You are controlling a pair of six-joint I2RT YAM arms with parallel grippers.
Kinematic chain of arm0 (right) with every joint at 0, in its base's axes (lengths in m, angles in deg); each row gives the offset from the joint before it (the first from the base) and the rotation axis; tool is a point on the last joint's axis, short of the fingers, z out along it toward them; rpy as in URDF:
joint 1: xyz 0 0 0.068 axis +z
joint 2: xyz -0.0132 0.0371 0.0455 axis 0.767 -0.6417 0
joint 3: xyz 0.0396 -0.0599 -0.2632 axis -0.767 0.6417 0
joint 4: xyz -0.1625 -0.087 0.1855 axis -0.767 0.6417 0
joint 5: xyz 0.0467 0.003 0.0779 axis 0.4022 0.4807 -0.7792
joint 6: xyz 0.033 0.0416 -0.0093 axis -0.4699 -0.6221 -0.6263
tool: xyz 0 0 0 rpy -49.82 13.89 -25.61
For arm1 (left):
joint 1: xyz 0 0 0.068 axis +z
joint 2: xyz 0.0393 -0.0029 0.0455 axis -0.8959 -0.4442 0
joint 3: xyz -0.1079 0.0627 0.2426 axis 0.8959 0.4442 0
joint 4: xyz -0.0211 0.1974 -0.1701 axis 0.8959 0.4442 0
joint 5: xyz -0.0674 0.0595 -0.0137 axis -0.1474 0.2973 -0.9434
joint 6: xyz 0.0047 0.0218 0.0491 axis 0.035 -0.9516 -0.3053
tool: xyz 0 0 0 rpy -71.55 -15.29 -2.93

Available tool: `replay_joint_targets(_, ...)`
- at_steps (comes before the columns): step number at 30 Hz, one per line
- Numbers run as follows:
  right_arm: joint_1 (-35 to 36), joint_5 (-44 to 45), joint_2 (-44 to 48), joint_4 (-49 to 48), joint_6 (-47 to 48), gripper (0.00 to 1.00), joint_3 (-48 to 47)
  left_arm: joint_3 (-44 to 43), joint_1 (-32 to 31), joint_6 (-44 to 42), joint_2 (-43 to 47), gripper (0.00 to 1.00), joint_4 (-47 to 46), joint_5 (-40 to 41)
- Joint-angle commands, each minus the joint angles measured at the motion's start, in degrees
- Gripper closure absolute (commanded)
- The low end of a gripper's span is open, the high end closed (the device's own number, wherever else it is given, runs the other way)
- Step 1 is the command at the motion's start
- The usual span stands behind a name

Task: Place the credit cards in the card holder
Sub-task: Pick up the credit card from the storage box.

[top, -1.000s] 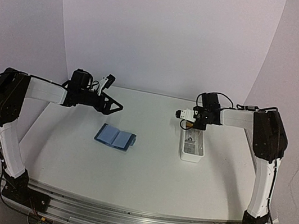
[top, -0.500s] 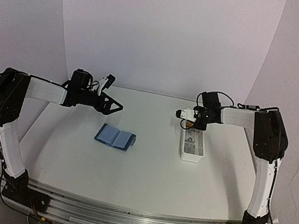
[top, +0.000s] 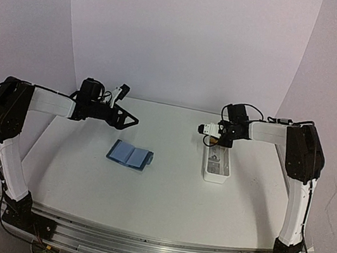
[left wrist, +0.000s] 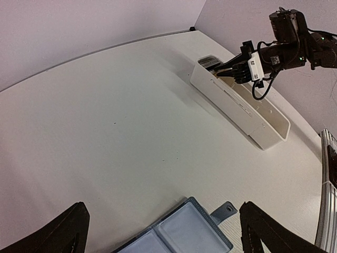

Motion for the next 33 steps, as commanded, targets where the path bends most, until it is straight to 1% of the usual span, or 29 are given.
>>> replay_joint_targets(1, 0.1, -1.1, -2.6, 4.3, -0.4, 0.90, -0.7, 0.2, 0.2, 0.0, 0.2, 0.01, -0.6, 0.2)
replay_joint_targets(7, 0.1, -0.8, -3.2, 4.4, -0.1, 0.90, -0.4, 0.1, 0.2, -0.5, 0.3, 0.00, -0.1, 0.4)
replay_joint_targets(12, 0.5, -0.1, -1.2, 4.4, -1.7, 0.89, 2.0, 0.6, 0.2, -0.4, 0.3, 0.01, -0.1, 0.5)
replay_joint_targets(15, 0.5, 0.5, -1.3, 4.4, -2.3, 0.88, 1.7, 0.4, 0.2, -0.1, 0.0, 0.00, -0.3, 0.1)
replay_joint_targets(19, 0.4, 1.4, -2.3, 3.7, -3.2, 0.90, -0.1, 0.0, 0.2, 0.0, -0.4, 0.00, -0.3, 0.0)
replay_joint_targets(20, 0.4, 1.4, -2.6, 3.6, -2.9, 0.89, -0.1, 0.0, 0.2, -0.1, -0.3, 0.00, -0.3, 0.0)
replay_joint_targets(21, 0.5, 1.2, -2.8, 3.6, -2.4, 0.86, 0.2, 0.0, 0.2, -0.1, -0.2, 0.00, -0.3, 0.1)
replay_joint_targets(23, 0.5, 1.1, -3.2, 3.6, -2.3, 0.83, 0.6, 0.2, 0.2, -0.1, 0.0, 0.00, -0.3, 0.2)
replay_joint_targets(28, 0.6, 2.3, -4.6, 3.1, -1.9, 0.82, 0.0, 0.3, 0.2, -0.5, 0.0, 0.01, 0.1, 0.1)
replay_joint_targets(29, 0.6, 2.4, -4.8, 2.8, -1.9, 0.83, -0.1, 0.2, 0.2, -0.5, -0.1, 0.01, 0.1, 0.1)
replay_joint_targets(31, 0.6, 2.7, -5.1, 2.3, -1.9, 0.88, -0.4, 0.0, 0.2, -0.5, -0.3, 0.00, -0.1, -0.1)
replay_joint_targets(32, 0.8, 2.8, -5.0, 2.3, -1.7, 0.95, -0.2, 0.0, 0.2, -0.6, -0.3, 0.01, -0.1, -0.2)
replay_joint_targets(33, 0.8, 2.9, -5.0, 2.3, -1.7, 0.99, -0.1, 0.0, 0.2, -0.6, -0.3, 0.01, -0.1, -0.2)
